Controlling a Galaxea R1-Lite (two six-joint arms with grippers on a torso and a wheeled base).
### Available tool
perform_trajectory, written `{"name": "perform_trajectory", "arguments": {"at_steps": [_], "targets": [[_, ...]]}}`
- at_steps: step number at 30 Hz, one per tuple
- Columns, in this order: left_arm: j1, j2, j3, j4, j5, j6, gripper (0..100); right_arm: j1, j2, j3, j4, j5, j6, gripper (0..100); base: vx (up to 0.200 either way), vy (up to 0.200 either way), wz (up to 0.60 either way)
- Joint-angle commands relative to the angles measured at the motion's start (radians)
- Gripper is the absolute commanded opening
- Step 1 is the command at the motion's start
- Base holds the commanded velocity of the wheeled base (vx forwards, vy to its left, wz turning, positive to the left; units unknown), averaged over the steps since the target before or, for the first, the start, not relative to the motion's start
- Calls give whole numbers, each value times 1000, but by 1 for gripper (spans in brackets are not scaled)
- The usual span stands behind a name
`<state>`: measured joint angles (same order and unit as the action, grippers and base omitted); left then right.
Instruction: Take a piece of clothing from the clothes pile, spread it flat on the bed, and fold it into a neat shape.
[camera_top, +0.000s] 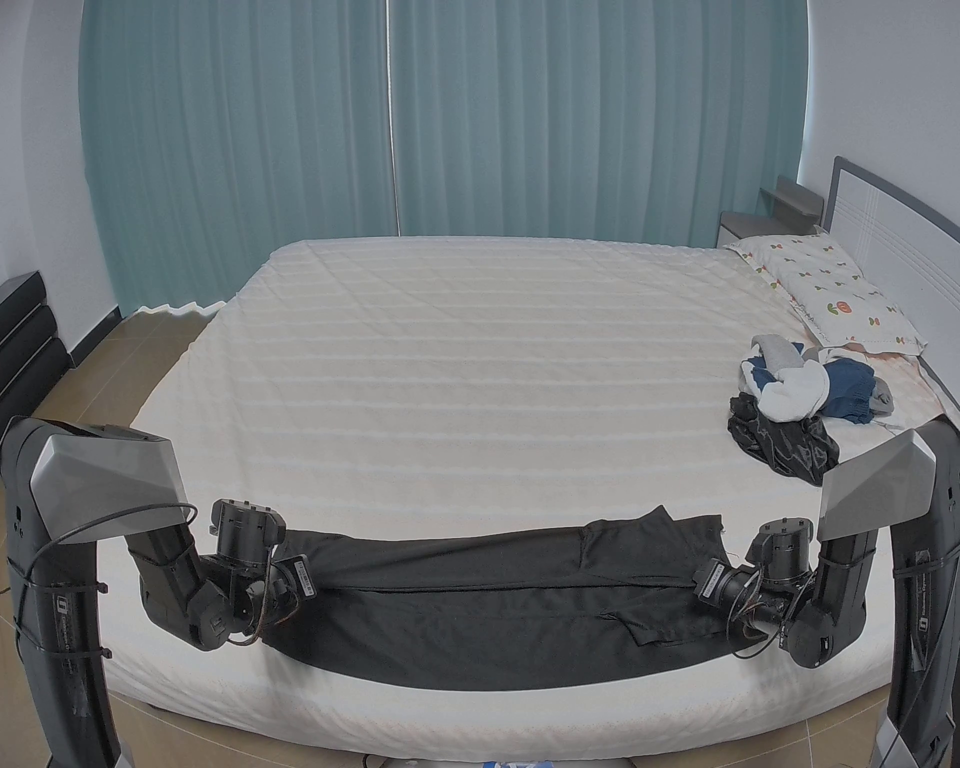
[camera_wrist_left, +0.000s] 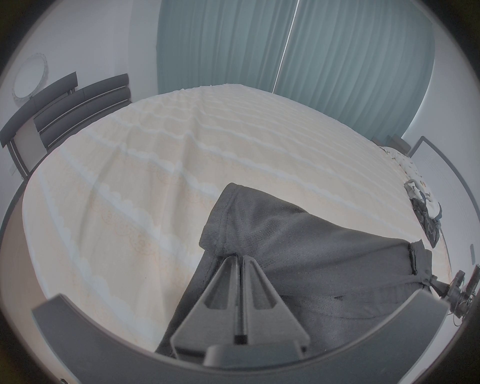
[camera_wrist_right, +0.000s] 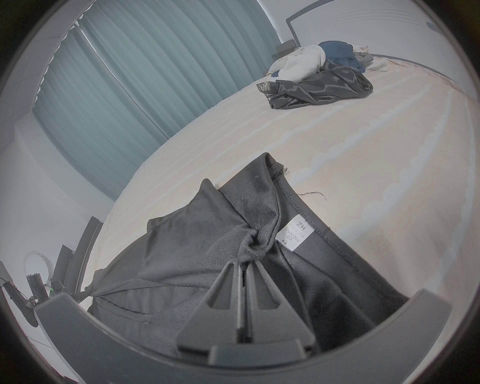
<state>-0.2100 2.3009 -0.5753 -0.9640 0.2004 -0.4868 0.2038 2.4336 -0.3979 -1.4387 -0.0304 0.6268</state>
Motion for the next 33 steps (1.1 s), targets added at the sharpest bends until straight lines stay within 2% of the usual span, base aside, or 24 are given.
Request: {"name": "perform_trajectory", "arguments": {"at_steps": [1, 28, 29, 33], "targets": [[1, -3, -8, -1, 4, -6, 0, -4, -28, 19, 1, 1, -2, 0, 0, 0, 0], [0, 3, -6, -1, 2, -1, 0, -6, -36, 47, 73, 6, -85, 0, 0, 0, 0], [1, 3, -1, -1, 1, 2, 100, -4, -34, 47, 72, 6, -85, 0, 0, 0, 0], [1, 2, 2, -2, -1, 2, 100, -1, -13, 42, 72, 4, -87, 0, 0, 0, 0]]}}
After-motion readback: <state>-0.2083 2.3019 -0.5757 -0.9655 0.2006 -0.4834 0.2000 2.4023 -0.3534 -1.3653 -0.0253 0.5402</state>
